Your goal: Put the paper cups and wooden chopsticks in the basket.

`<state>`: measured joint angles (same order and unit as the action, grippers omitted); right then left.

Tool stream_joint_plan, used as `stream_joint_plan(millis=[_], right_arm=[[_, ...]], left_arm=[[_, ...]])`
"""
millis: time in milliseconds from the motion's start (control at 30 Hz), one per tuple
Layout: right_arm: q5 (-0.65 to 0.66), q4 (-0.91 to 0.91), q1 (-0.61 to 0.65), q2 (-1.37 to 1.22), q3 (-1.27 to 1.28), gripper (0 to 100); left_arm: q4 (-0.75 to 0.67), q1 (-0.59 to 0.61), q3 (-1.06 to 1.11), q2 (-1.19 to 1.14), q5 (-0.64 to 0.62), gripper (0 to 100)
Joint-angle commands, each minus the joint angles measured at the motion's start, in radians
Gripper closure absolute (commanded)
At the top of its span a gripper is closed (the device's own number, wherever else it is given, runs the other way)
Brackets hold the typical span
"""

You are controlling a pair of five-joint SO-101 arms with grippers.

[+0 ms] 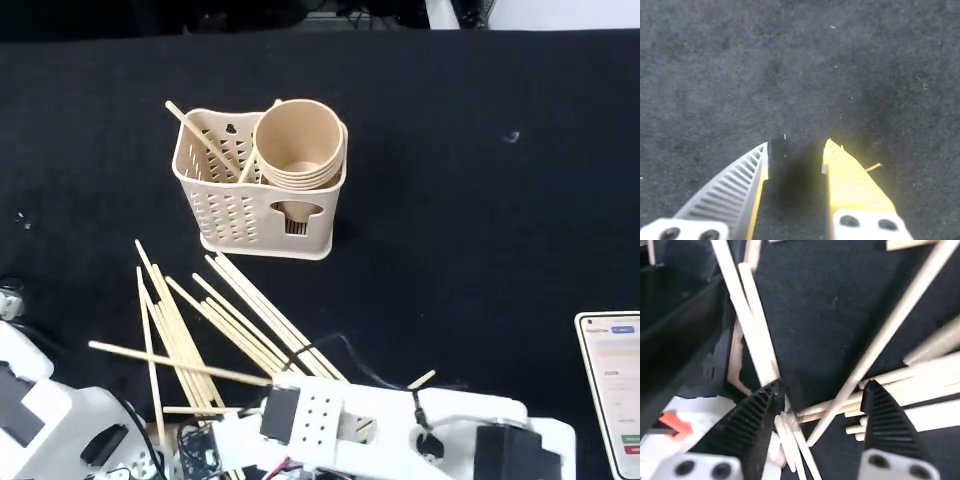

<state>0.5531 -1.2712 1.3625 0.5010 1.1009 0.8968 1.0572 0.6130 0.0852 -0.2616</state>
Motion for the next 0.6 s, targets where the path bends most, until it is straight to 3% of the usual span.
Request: stream_joint_plan(millis=[0, 100, 400, 567], right_arm=[[0.008, -0.015, -0.031, 0.074, -0.016, 75.0], [0.008, -0.012, -0.043, 0.082, 0.016, 75.1], [0.092, -0.034, -0.305, 0.082, 0.012, 75.1], [0.092, -0.032, -0.324, 0.082, 0.013, 75.1]], left_arm=[[0.000, 0.007, -0.056, 0.037, -0.008, 82], [0.000, 0.007, -0.056, 0.037, -0.008, 82], [0.000, 0.007, -0.056, 0.037, -0.008, 82], [0.000, 0.007, -0.058, 0.037, -0.008, 82]])
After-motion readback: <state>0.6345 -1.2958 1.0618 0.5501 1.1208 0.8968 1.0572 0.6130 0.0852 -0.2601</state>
